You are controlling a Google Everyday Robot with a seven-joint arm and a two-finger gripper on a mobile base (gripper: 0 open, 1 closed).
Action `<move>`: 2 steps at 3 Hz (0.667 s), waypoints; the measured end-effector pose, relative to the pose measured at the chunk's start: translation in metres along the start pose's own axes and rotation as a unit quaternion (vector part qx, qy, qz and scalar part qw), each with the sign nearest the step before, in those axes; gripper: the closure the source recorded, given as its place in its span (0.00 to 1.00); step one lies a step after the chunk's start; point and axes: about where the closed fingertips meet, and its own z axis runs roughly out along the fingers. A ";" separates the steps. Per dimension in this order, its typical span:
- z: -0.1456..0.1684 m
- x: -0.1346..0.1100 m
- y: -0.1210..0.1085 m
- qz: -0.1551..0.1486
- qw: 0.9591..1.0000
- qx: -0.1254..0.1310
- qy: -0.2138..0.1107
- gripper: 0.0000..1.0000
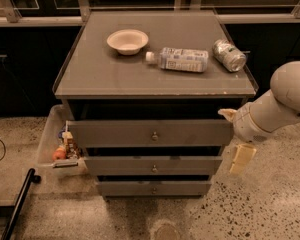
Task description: Open middle drawer
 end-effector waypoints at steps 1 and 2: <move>0.001 0.000 0.000 0.000 1.000 -0.001 -0.001 0.00; 0.033 0.009 0.000 0.008 1.000 -0.005 -0.018 0.00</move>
Offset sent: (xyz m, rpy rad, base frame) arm 0.0215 0.0035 -0.1047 0.1183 0.0229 -0.0216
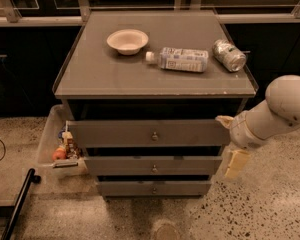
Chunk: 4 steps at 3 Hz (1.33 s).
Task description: Open middle drawer
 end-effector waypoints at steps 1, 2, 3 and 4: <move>0.047 0.011 0.006 -0.019 0.999 0.012 -0.031 0.00; 0.084 0.017 0.012 -0.060 0.996 0.034 -0.056 0.00; 0.136 0.022 0.018 -0.094 0.991 0.063 -0.075 0.00; 0.136 0.022 0.018 -0.094 0.991 0.063 -0.075 0.00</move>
Offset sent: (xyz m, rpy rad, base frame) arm 0.0063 0.0258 -0.1241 0.1088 -0.2296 0.1831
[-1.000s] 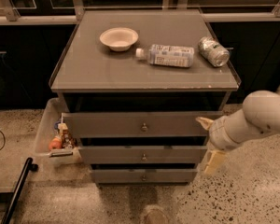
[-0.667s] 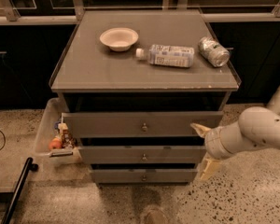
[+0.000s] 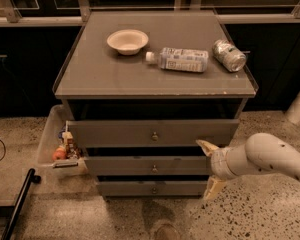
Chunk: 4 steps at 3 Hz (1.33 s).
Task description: Open middle drawer
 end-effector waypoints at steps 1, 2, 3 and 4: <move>0.013 0.008 0.006 0.011 1.000 -0.004 0.010 0.00; 0.041 0.032 0.008 0.037 0.999 -0.014 0.027 0.00; 0.088 0.064 0.003 0.052 0.998 -0.027 0.031 0.00; 0.088 0.064 0.003 0.052 0.998 -0.027 0.031 0.00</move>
Offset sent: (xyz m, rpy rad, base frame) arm 0.0228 -0.0218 -0.0945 -0.0534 0.1194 -0.1298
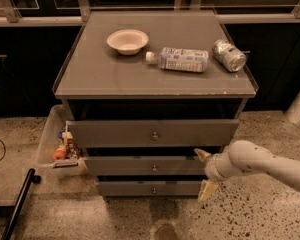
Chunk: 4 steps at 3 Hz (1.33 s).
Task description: Open middle drawer
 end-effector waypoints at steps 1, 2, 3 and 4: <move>0.008 0.001 -0.002 -0.004 1.000 -0.005 -0.010 0.00; 0.025 0.005 -0.008 -0.001 0.999 -0.014 -0.040 0.00; 0.041 0.007 -0.019 -0.005 0.998 -0.019 -0.063 0.00; 0.052 0.007 -0.027 -0.008 0.997 -0.022 -0.074 0.00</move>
Offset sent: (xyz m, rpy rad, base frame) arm 0.0376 0.0014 -0.0368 0.1466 0.0179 0.0529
